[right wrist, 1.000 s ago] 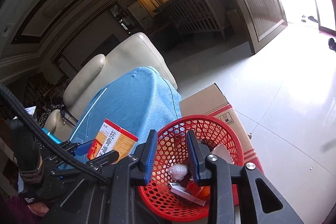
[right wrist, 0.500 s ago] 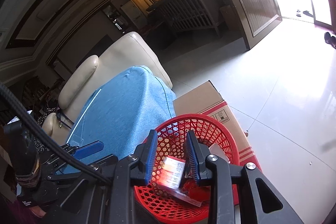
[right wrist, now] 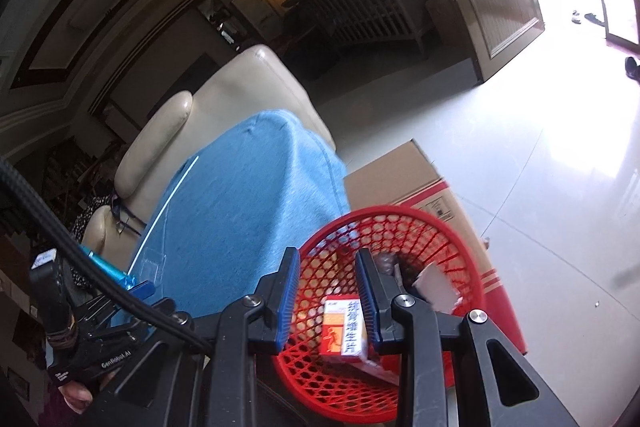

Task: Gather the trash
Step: 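Open both tools to drop the items into the red basket, then move both open tools back over the table toward the blue bag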

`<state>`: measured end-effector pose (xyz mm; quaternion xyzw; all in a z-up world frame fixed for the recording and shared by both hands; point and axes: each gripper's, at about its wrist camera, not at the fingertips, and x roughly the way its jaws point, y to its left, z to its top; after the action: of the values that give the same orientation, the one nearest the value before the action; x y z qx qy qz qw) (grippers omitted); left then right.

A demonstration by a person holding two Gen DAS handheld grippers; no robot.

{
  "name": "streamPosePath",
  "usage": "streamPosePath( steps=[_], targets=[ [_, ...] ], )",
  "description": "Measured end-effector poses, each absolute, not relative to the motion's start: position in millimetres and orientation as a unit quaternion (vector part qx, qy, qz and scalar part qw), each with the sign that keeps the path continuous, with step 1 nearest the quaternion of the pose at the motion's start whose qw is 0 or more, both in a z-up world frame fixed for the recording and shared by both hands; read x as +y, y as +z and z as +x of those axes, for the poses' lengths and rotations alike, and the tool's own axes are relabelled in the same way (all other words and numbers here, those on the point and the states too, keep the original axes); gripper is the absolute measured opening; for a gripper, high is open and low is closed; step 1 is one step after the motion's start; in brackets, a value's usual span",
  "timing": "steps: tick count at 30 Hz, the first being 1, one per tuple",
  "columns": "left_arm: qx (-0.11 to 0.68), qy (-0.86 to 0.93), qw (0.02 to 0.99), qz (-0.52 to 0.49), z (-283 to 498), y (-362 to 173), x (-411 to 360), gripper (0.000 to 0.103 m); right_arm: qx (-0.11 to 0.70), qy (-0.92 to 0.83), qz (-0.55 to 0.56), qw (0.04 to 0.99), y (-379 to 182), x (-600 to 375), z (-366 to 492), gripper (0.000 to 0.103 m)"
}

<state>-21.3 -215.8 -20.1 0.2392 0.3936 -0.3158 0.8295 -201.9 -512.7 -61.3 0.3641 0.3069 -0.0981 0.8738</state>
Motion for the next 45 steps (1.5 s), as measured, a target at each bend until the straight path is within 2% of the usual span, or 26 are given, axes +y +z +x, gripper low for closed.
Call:
streamPosePath(
  steps=[14, 31, 45],
  targets=[
    [0.399, -0.096, 0.894, 0.179, 43, -20, -27, 0.059, 0.365, -0.007, 0.306, 0.879, -46, -419, -120, 0.033],
    [0.413, -0.024, 0.899, 0.140, 60, -38, 63, 0.059, 0.388, 0.136, 0.122, 0.903, 0, -237, 16, 0.033],
    [0.434, 0.023, 0.896, 0.089, 65, -57, 137, 0.059, 0.405, 0.243, 0.085, 0.878, -2, -109, 114, 0.033]
  ],
)
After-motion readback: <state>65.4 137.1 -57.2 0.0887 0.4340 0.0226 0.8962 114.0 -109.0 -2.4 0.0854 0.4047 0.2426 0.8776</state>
